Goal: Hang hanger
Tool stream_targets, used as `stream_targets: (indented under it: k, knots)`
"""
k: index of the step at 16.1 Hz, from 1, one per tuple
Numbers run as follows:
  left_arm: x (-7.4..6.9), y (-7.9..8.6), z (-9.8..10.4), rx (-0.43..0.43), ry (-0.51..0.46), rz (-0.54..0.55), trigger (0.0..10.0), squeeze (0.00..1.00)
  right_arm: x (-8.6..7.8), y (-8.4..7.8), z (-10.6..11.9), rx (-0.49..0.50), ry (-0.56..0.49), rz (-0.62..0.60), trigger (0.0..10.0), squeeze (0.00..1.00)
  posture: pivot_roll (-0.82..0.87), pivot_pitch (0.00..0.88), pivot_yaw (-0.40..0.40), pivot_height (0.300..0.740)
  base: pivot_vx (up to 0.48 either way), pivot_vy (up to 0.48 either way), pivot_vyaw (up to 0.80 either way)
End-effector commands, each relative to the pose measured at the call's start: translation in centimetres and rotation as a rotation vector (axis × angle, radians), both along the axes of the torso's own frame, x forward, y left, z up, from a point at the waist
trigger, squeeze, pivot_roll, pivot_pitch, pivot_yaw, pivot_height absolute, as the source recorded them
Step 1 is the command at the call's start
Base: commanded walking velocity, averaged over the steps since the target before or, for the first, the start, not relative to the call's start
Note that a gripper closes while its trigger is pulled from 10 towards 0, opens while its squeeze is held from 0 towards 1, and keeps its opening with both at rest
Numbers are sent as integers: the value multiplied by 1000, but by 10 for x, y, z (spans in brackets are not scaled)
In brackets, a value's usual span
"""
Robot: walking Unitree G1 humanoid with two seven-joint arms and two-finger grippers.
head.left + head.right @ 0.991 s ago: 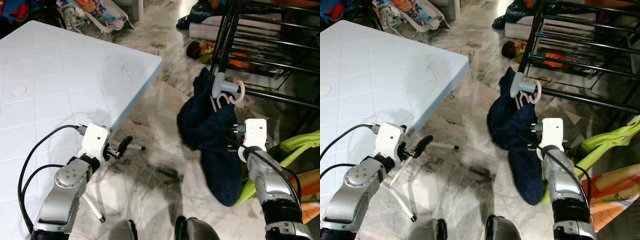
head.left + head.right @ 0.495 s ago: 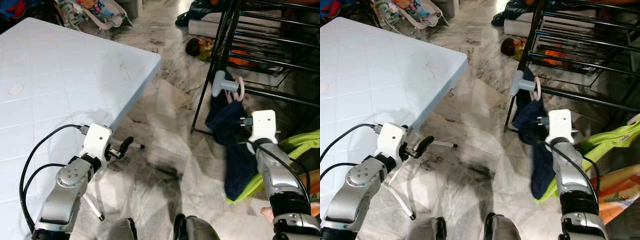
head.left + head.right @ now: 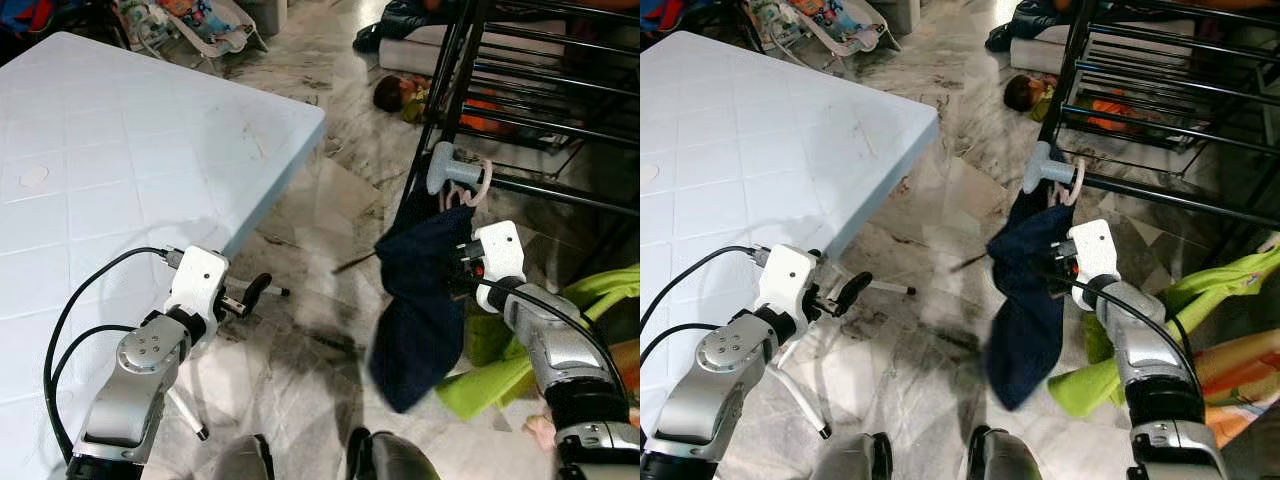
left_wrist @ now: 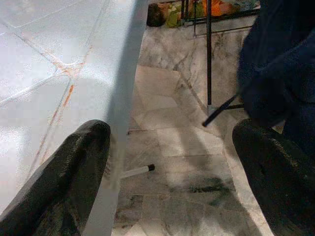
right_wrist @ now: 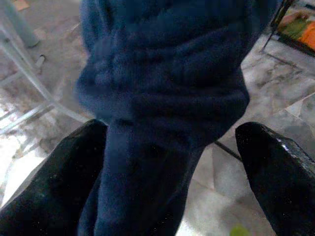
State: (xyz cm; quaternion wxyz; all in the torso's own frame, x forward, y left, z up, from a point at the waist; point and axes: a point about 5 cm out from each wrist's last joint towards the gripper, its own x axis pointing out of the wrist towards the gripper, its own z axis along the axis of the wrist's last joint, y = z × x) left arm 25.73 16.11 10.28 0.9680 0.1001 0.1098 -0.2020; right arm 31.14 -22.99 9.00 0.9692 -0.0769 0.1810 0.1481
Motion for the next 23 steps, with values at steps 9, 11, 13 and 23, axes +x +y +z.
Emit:
stream_targets:
  k: [9, 11, 13, 23]
  knots:
    - [-1, -1, -5, 0, 43, -31, 10000, 0, 9, -26, 19, -55, -54, -40, 10000, 0, 21, 151, 15, 740, 0, 0, 0]
    - [-1, -2, -5, -4, 48, -34, 10000, 0, 9, -20, 11, 1, 5, -33, 10000, 0, 23, 158, 14, 740, 0, 0, 0]
    - [-2, -2, -5, -9, 50, -33, 10000, 0, 5, -14, 2, 45, 102, 24, 0, 0, 24, 165, 15, 740, 0, 0, 0]
    - [-2, -4, -7, -69, 93, -46, 10000, 0, 3, -22, 8, 46, 117, 19, 0, 0, 7, 185, 16, 740, 0, 0, 0]
